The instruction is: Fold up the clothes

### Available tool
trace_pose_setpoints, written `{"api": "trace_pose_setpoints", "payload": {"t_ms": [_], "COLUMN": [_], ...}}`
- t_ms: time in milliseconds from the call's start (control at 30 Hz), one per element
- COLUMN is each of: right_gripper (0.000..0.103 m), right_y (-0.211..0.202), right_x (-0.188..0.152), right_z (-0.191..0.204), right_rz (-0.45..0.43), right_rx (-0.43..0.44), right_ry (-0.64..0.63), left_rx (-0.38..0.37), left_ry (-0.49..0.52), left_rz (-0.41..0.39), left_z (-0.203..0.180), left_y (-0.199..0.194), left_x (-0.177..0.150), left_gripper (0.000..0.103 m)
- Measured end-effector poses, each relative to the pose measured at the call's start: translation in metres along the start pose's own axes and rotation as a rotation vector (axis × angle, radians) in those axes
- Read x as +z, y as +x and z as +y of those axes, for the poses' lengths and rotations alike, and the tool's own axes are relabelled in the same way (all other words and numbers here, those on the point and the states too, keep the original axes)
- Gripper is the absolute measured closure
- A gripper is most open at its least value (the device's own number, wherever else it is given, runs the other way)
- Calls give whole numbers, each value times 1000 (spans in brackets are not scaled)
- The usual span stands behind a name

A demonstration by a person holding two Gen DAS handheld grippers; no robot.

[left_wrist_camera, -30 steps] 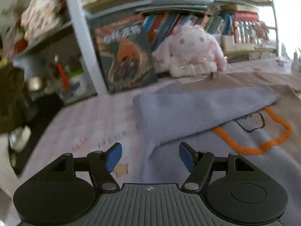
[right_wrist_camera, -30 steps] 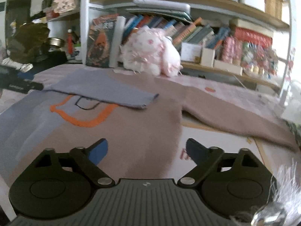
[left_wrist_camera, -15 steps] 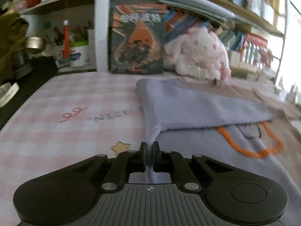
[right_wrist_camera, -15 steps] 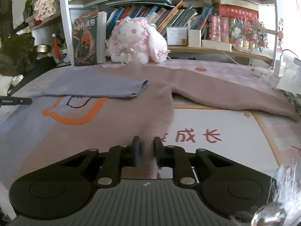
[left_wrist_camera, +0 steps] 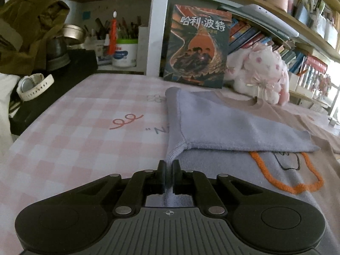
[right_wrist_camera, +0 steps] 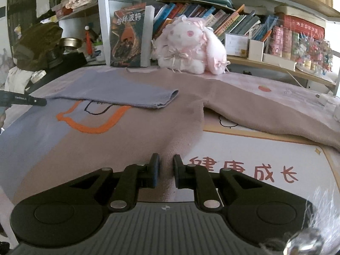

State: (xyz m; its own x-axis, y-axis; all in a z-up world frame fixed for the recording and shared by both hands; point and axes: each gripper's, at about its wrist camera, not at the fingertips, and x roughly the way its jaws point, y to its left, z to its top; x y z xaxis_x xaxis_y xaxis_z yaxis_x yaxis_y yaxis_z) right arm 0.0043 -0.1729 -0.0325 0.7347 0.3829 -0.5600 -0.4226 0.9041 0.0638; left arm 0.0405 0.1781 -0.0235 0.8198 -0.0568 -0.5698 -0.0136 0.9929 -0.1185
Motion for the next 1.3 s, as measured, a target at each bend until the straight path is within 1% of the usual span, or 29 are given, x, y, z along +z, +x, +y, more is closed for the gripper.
{"api": "trace_pose_setpoints", "payload": {"t_ms": [433, 467, 533, 600, 633, 667, 700, 733, 767, 800, 867, 933, 967, 1067, 1100, 1167, 1300], "right_gripper": [90, 90, 89, 84, 79, 73, 70, 62, 54, 50, 33, 27, 23, 17, 16, 14, 12], "right_y": [-6, -6, -5, -7, -10, -12, -15, -18, -21, -24, -29, -35, -37, -45, -47, -49, -51], "right_x": [-4, -4, -3, -3, -3, -3, -3, -2, -2, -1, 0, 0, 1, 2, 2, 2, 3], "right_z": [3, 2, 1, 0, 0, -1, -1, -1, -1, -1, 0, 1, 1, 2, 2, -5, -25], "right_rz": [3, 3, 4, 1, -5, -13, -25, -37, -49, -61, -79, -98, -107, -134, -142, -143, -137], "right_rx": [8, 10, 11, 5, 5, 4, 0, -5, -9, -14, -28, -42, -50, -71, -79, -106, -168], "right_ry": [1, 5, 10, 13, 16, 18, 20, 21, 22, 22, 12, 3, -2, -17, -20, -16, -7], "left_rx": [35, 39, 46, 53, 57, 62, 67, 69, 66, 60, 48, 35, 28, 4, -4, -19, -50], "left_ry": [37, 39, 44, 49, 52, 54, 60, 65, 68, 72, 81, 95, 100, 116, 121, 131, 152], "left_rz": [-2, -3, -5, -7, -19, -31, -47, -63, -79, -96, -133, -175, -183, -203, -210, -224, -251], "left_z": [-2, -2, -3, -3, -4, -5, -7, -10, -14, -18, -26, -37, -41, -53, -57, -66, -82], "left_y": [-3, -4, -5, -7, -12, -17, -24, -31, -39, -45, -59, -72, -73, -74, -75, -76, -77], "left_x": [-1, -1, -1, -1, -2, -3, -5, -6, -9, -11, -16, -21, -22, -26, -27, -30, -35], "left_gripper": [97, 92, 91, 91, 90, 90, 90, 87, 79, 74, 56, 48, 44, 33, 32, 26, 25]}}
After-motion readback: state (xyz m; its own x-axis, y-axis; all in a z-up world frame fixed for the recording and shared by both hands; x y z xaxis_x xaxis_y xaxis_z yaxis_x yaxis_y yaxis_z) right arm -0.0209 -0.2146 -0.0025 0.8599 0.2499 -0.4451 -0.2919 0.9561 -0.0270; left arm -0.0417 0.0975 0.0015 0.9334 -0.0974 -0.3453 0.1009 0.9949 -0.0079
